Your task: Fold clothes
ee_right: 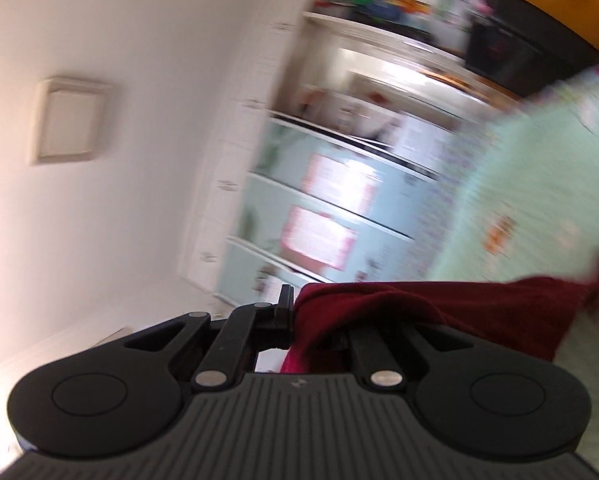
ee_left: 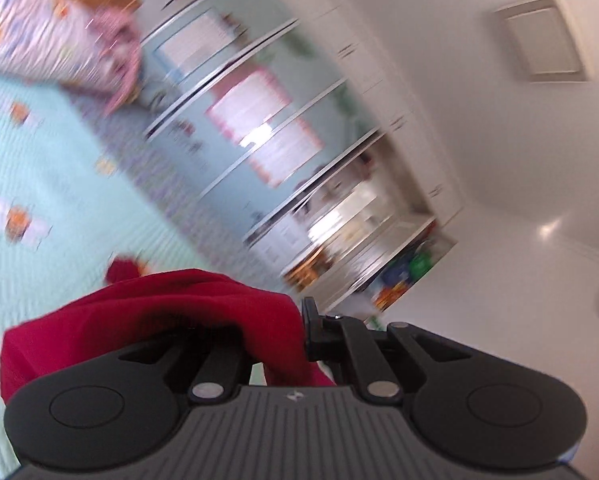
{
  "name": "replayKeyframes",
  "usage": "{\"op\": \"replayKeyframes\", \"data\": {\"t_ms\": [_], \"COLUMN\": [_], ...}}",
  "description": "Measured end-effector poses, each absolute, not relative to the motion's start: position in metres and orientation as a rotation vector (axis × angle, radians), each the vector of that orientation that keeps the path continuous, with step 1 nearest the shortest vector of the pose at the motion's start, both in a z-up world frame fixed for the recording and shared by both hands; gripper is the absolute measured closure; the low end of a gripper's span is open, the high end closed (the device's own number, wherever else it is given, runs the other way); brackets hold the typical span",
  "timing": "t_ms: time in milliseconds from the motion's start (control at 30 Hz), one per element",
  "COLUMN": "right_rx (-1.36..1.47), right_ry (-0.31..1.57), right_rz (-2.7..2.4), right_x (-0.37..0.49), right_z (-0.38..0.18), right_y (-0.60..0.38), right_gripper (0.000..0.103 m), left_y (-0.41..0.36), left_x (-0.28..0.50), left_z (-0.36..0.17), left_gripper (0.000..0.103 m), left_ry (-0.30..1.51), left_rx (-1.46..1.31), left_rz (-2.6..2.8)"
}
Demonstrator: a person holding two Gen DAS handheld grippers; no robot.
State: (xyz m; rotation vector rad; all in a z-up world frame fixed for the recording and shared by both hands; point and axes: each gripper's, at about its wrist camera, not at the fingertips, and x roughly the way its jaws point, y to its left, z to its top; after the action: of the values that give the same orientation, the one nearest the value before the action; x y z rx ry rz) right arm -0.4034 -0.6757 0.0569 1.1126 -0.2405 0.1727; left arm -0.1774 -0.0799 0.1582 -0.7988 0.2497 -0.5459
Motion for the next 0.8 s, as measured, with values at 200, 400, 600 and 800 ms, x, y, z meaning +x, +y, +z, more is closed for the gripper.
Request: {"op": "replayKeyframes", "data": {"t_ms": [200,400,600,800], "right_rx": [1.048,1.105,1.171,1.244], "right_ry": [-0.201,-0.029,0.107,0.236], "right_rz": [0.120,-0.033,-0.167,-0.300], "right_x": [-0.398,-0.328,-0.265,-0.211], "right_z": [0.077,0.027,-0.024,-0.078], "right_y": [-0.689,-0.720,-0.754,-0.791], "right_gripper": [0.097,0.097,0.096,0.065], "left_y": [-0.095,-0.145,-0.232,-0.334], "left_x": [-0.156,-0.075,0.055,0.212], "left_z": [0.167,0.132,0.119,0.043], "left_gripper": [0.097,0.097,0.097,0.072], "left_ry": [0.304,0.519,0.589,0.981], "left_rx": [-0.770,-0.700,-0.525,-0.253], "left_rz": [-0.542,-0.535,-0.547,-0.411]}}
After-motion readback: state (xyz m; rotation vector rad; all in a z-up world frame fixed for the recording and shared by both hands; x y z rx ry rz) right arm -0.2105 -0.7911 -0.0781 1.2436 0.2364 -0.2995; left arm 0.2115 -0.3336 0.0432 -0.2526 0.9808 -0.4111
